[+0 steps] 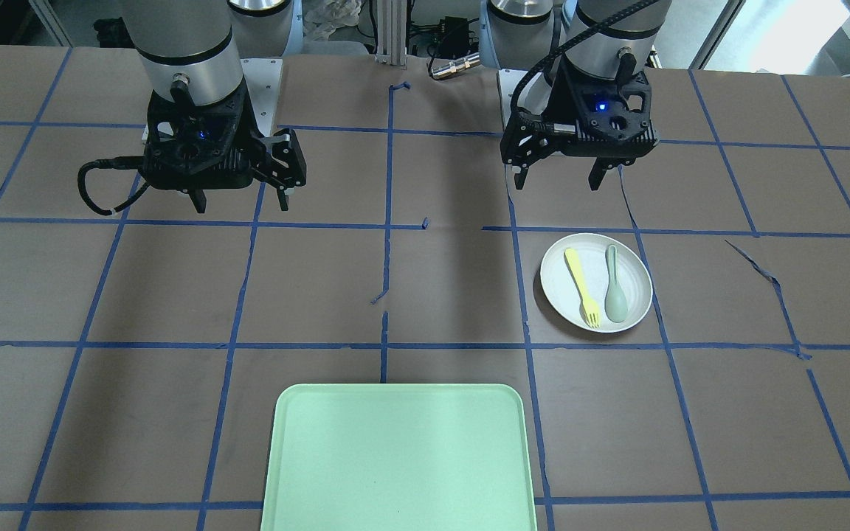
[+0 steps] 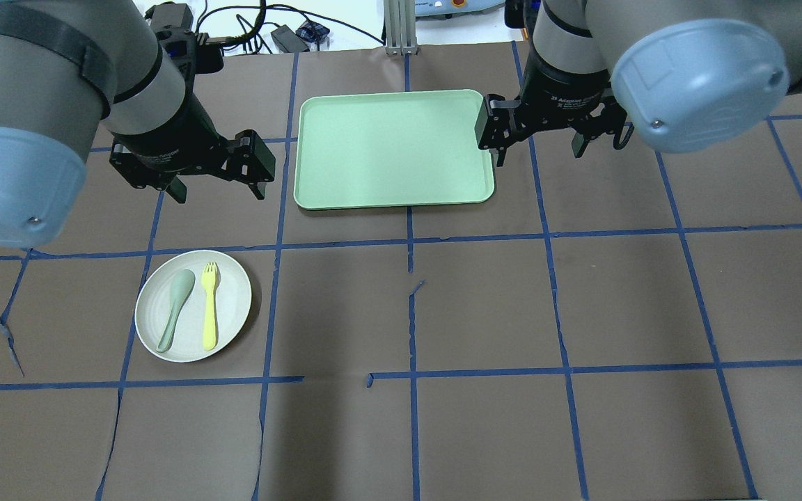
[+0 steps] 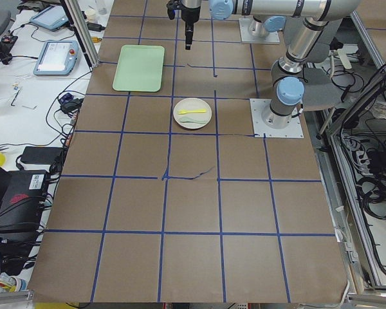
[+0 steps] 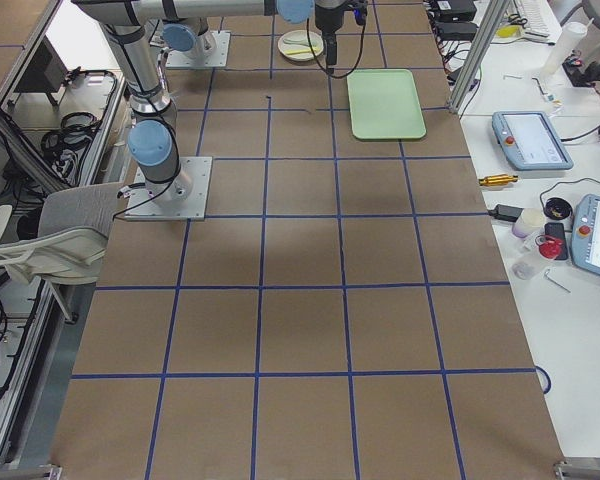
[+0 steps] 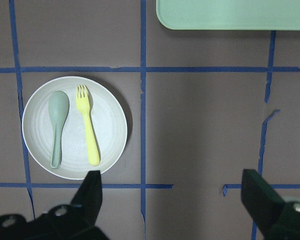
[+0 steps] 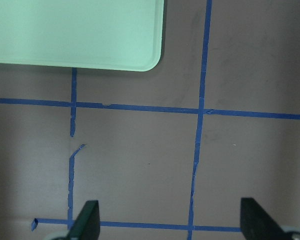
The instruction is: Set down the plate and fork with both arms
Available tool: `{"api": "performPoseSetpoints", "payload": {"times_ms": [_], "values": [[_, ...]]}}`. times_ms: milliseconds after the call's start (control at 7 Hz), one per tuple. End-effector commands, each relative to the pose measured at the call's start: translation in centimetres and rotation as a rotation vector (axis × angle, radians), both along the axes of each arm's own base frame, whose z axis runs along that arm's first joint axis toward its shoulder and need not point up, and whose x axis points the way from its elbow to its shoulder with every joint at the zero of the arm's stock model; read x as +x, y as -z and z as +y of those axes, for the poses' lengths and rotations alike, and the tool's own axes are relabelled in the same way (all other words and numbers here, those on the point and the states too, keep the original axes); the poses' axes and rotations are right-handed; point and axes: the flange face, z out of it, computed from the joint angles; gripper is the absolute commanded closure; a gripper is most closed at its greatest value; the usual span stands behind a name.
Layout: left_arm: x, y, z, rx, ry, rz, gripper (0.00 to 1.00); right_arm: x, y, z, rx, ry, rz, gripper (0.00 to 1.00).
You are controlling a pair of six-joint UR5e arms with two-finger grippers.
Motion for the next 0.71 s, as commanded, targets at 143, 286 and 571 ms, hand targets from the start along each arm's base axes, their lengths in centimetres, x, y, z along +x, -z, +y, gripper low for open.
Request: {"api": "performPoseSetpoints", "payload": {"times_ms": [143, 286, 571], "values": [[-0.02, -0.03, 0.07, 0.002, -0.004, 0.000, 0.00, 0.17, 0.10, -0.01, 0.000, -0.002, 0.002, 0.00], [-0.06, 0.10, -0.14, 0.000, -0.006, 0.002, 0.00, 0.16, -0.05, 0.02, -0.003, -0.002, 0.001, 0.00], [-0.05, 0.25, -0.24, 0.003, -0.004, 0.000, 0.00, 0.22, 0.15, -0.23, -0.017, -0.001, -0.003, 0.00]]}}
